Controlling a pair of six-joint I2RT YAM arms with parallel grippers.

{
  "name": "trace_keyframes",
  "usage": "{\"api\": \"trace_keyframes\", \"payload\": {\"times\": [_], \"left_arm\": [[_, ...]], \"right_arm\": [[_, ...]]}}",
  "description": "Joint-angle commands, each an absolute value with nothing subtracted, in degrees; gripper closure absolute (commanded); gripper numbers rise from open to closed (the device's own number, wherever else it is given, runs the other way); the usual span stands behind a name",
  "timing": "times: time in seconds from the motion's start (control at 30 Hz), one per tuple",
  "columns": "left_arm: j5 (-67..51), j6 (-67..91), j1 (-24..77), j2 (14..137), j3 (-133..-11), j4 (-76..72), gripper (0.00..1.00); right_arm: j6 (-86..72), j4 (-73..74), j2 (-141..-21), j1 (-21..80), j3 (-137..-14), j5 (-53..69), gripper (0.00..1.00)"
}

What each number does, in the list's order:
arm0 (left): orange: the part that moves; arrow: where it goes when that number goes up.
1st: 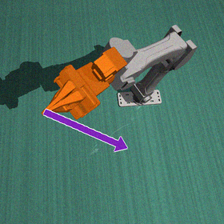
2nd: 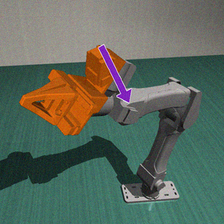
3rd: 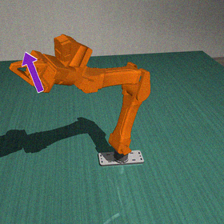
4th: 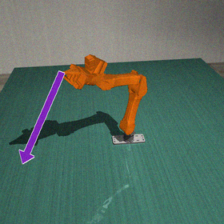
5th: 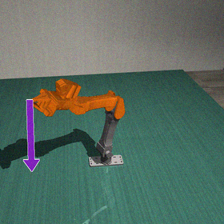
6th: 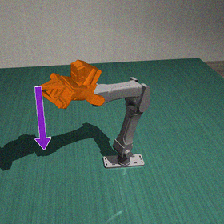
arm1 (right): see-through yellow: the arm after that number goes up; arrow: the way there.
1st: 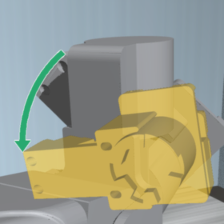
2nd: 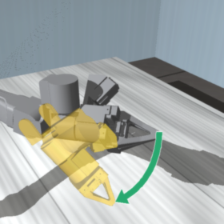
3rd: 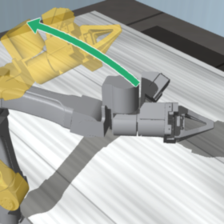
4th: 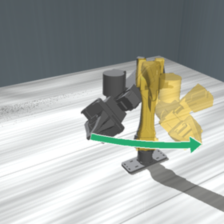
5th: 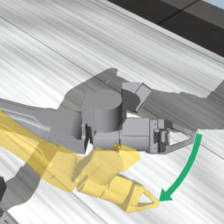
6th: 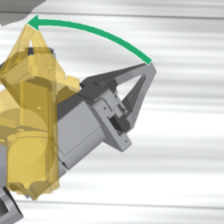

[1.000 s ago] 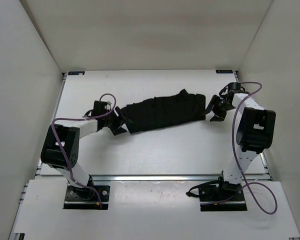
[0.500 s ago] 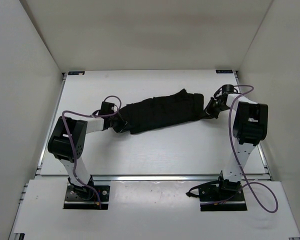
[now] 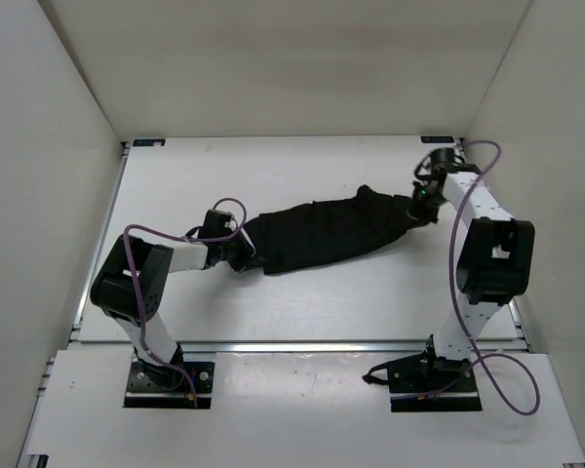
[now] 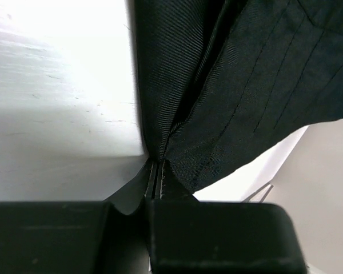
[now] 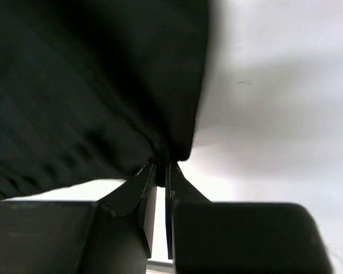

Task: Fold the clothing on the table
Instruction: Fold the skirt

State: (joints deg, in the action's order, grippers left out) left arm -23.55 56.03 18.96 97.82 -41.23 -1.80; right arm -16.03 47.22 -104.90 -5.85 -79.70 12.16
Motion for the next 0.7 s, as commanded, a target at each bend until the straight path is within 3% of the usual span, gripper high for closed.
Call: {"api": "trace_keyframes", "payload": {"times": [0.0, 0.3, 0.47, 0.67], "left_arm": [[-22.7, 56.9, 19.2, 96.8, -41.2, -1.3, 0.98], [-22.4, 56.3, 19.3, 97.3, -42.5, -1.0, 0.96], [-22.8, 55.6, 18.5, 97.0, -40.5, -1.6, 0.93], [-23.1, 55.6, 17.7, 97.0, -40.2, -1.5, 0.94]], "right_arm": [[-14.2, 52.2, -100.1, 9.0, -88.3, 1.2, 1.00], [-20.1, 41.9, -109.6, 37.9, -91.6, -1.5, 1.00], [-18.8, 44.7, -120.3, 44.8, -100.2, -2.6, 1.00], [-17.8, 44.7, -122.5, 47.1, -102.3, -0.8, 1.00]]}}
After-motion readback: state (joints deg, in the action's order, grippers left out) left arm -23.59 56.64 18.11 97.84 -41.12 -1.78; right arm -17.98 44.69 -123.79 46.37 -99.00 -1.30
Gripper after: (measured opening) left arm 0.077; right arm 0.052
